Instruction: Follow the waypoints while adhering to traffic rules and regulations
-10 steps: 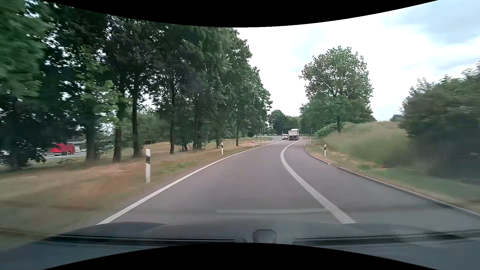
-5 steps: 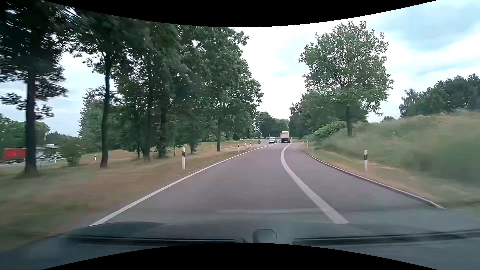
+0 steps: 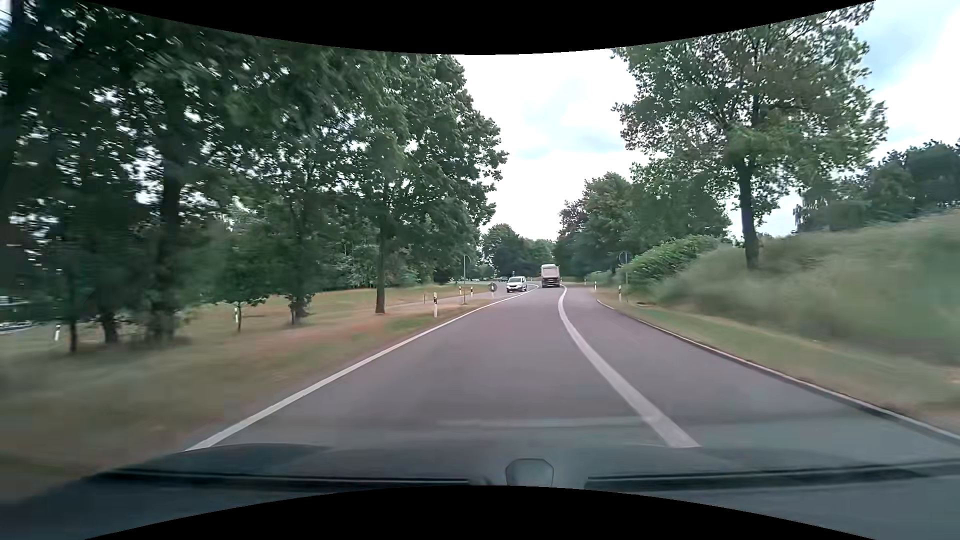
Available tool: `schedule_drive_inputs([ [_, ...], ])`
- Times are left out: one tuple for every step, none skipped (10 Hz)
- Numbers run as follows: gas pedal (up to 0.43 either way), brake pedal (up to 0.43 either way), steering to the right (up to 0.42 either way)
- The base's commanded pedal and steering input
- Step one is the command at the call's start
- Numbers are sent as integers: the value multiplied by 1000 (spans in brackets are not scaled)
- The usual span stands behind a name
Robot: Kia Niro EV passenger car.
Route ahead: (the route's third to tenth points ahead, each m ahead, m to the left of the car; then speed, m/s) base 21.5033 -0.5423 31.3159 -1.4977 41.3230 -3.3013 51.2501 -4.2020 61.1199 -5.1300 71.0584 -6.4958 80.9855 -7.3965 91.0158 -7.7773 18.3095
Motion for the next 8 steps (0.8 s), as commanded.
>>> schedule_drive_inputs([
  [260, 0, 37],
  [260, 0, 36],
  [260, 0, 36],
  [260, 0, 34],
  [260, 0, 31],
  [260, 0, 30],
  [260, 0, 29],
  [260, 0, 28],
])
